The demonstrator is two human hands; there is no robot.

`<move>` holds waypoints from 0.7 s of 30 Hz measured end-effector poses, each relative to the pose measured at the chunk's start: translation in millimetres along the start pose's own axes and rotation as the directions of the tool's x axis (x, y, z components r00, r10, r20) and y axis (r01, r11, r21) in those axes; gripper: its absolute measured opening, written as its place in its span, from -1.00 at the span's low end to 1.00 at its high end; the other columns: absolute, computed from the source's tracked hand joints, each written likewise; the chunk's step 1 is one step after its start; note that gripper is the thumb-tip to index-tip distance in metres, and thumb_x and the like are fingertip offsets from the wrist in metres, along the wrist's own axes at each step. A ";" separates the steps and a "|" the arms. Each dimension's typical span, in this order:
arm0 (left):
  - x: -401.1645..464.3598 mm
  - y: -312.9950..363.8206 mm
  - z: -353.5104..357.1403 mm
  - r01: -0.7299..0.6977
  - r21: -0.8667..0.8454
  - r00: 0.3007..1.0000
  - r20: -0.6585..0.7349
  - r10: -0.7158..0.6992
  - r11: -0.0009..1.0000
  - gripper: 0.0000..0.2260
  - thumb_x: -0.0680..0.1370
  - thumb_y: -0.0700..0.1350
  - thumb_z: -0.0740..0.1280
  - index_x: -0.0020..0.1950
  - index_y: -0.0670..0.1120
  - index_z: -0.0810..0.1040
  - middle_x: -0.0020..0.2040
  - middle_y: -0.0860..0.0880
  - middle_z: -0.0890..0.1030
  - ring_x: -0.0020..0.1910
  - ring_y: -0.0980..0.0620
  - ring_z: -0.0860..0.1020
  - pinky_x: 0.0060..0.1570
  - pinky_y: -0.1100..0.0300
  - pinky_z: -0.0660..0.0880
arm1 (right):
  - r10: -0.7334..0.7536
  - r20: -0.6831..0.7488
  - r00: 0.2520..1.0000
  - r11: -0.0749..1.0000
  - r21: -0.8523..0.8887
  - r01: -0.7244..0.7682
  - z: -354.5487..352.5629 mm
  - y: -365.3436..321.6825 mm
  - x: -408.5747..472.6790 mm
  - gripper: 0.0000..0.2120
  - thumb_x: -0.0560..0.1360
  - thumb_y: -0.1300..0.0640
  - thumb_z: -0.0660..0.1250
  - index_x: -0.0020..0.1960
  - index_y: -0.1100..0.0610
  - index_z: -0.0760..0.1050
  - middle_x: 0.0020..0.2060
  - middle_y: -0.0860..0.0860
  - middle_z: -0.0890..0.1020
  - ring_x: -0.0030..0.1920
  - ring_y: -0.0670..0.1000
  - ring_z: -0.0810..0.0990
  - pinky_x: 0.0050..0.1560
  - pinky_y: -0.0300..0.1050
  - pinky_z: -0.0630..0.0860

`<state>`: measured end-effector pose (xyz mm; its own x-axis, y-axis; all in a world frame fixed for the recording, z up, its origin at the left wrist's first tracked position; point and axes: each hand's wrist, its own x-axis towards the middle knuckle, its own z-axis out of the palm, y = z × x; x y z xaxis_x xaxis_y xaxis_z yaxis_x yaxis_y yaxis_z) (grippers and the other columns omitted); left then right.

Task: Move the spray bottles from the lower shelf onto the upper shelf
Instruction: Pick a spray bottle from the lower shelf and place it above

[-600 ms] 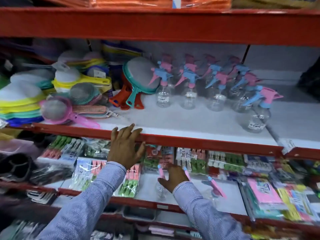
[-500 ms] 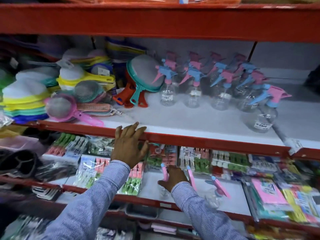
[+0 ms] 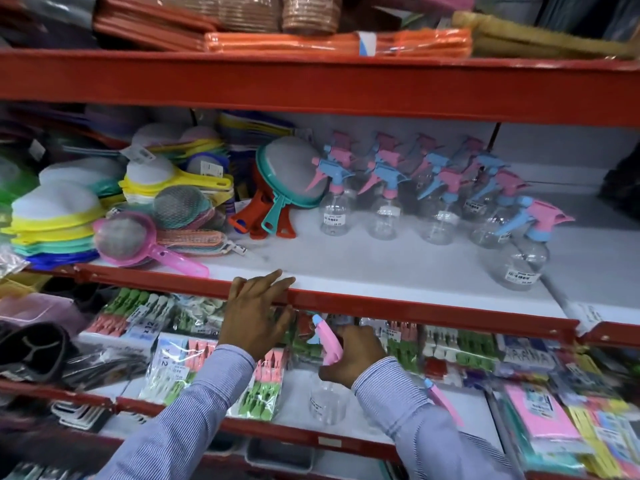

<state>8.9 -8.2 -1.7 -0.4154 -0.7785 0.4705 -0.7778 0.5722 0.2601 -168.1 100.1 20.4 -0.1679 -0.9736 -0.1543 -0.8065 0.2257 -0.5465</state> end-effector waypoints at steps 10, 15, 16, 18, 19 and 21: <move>-1.0 5.4 -4.2 0.033 -0.025 0.999 -0.012 -0.033 0.999 -0.56 0.35 0.07 0.33 0.24 0.11 0.56 0.21 0.02 0.64 0.16 -0.01 0.58 0.28 0.04 0.21 | -0.146 -0.351 0.925 0.932 0.266 0.248 -141.3 -63.9 22.5 -0.75 0.20 0.08 0.59 -0.22 -0.02 0.56 -0.25 -0.05 0.68 -0.28 -0.06 0.61 -0.30 -0.30 0.47; -1.6 6.9 -5.9 0.054 -0.057 0.999 -0.007 -0.054 0.997 -0.54 0.33 0.10 0.29 0.23 0.13 0.57 0.19 0.05 0.65 0.15 0.03 0.58 0.29 0.07 0.18 | -0.047 -0.435 0.899 0.934 0.299 0.194 -134.1 -66.7 74.0 -0.72 0.22 0.05 0.57 -0.10 0.06 0.62 -0.21 -0.03 0.67 -0.19 0.00 0.62 -0.16 -0.28 0.40; -1.5 6.6 -5.7 0.053 -0.061 0.999 -0.007 -0.054 0.997 -0.54 0.33 0.10 0.29 0.23 0.14 0.56 0.19 0.06 0.65 0.14 0.04 0.58 0.30 0.09 0.16 | -0.020 -0.438 0.899 0.933 0.316 0.174 -129.5 -66.4 80.3 -0.72 0.24 0.05 0.56 -0.10 0.07 0.62 -0.21 -0.03 0.66 -0.18 0.01 0.62 -0.15 -0.27 0.39; -1.6 5.5 -5.1 0.053 -0.077 0.999 -0.009 -0.053 0.996 -0.53 0.33 0.10 0.29 0.24 0.15 0.56 0.19 0.08 0.64 0.15 0.05 0.57 0.30 0.13 0.13 | 0.028 -0.452 0.891 0.928 0.344 0.145 -119.8 -65.3 90.1 -0.71 0.25 0.03 0.55 -0.08 0.07 0.61 -0.19 -0.02 0.67 -0.19 0.00 0.60 -0.15 -0.28 0.38; -2.0 5.1 -4.8 0.052 -0.081 0.999 -0.009 -0.053 0.995 -0.53 0.33 0.11 0.29 0.24 0.15 0.55 0.20 0.09 0.63 0.15 0.06 0.57 0.30 0.14 0.13 | 0.042 -0.465 0.884 0.923 0.356 0.143 -114.3 -64.3 93.9 -0.70 0.25 0.01 0.55 -0.07 0.07 0.60 -0.15 -0.01 0.69 -0.19 -0.01 0.60 -0.14 -0.28 0.39; -2.0 4.6 -4.6 0.049 -0.079 0.999 -0.011 -0.050 0.996 -0.52 0.33 0.12 0.28 0.25 0.16 0.54 0.22 0.11 0.62 0.17 0.07 0.56 0.32 0.13 0.13 | 0.052 -0.490 0.870 0.916 0.371 0.154 -106.0 -63.2 99.4 -0.67 0.24 0.00 0.55 -0.05 0.07 0.60 -0.09 0.02 0.72 -0.16 0.01 0.63 -0.10 -0.27 0.42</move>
<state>8.3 -2.8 2.4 -0.3709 -0.8029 0.4666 -0.7572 0.5524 0.3487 -193.9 -14.4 126.9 -0.4656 -0.8517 0.2405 -0.5545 0.0689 -0.8293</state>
